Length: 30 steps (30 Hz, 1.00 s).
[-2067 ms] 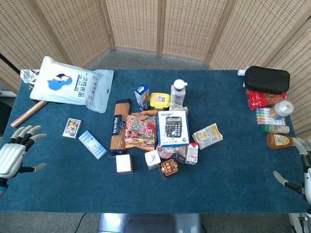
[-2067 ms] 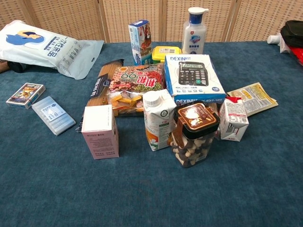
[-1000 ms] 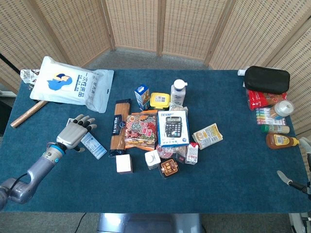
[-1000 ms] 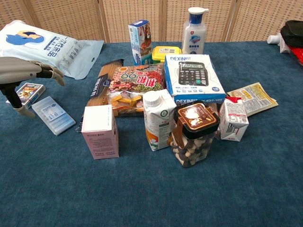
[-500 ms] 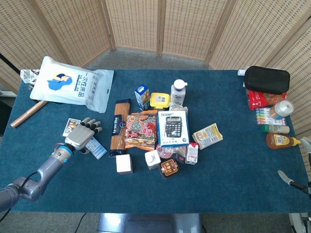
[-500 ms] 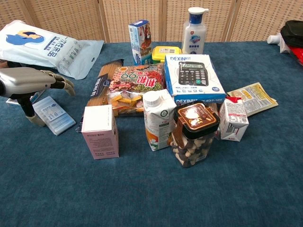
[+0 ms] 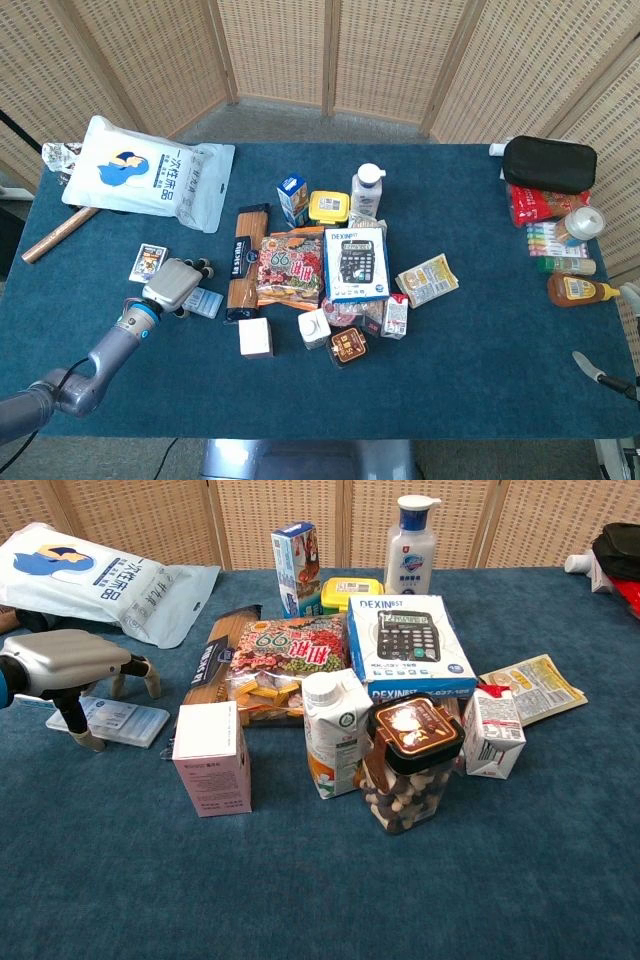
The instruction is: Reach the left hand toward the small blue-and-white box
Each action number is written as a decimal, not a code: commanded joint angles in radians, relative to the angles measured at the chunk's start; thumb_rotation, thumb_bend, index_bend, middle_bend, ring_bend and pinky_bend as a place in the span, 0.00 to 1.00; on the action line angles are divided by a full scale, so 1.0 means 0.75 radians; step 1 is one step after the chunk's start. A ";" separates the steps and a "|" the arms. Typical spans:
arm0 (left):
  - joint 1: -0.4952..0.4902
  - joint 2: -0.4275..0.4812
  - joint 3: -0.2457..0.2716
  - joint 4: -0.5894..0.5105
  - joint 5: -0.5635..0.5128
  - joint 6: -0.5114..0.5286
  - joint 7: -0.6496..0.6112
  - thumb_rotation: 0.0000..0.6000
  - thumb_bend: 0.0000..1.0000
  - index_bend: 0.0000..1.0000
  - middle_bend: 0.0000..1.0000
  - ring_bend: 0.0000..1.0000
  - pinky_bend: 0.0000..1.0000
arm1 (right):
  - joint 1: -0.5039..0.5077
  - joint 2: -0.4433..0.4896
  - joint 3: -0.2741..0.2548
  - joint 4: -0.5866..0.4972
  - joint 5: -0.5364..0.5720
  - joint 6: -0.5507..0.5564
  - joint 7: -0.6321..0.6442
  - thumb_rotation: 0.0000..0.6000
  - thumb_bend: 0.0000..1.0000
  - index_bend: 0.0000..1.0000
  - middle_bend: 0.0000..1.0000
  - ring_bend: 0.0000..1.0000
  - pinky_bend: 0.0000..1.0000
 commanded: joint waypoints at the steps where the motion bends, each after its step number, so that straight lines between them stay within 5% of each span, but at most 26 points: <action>1: 0.005 -0.004 0.005 0.002 0.002 0.011 0.004 1.00 0.00 0.84 0.83 0.77 0.84 | 0.000 0.000 0.000 0.000 -0.001 0.000 0.000 1.00 0.00 0.10 0.13 0.00 0.00; 11: 0.028 0.120 -0.027 -0.131 0.024 0.138 -0.004 1.00 0.01 0.86 0.86 0.80 0.86 | 0.001 0.001 0.001 -0.002 -0.003 0.001 0.002 1.00 0.00 0.10 0.13 0.00 0.00; 30: 0.078 0.556 -0.173 -0.598 -0.039 0.351 0.043 1.00 0.01 0.86 0.86 0.80 0.85 | -0.005 0.013 -0.002 -0.024 -0.018 0.020 0.006 1.00 0.00 0.10 0.13 0.00 0.00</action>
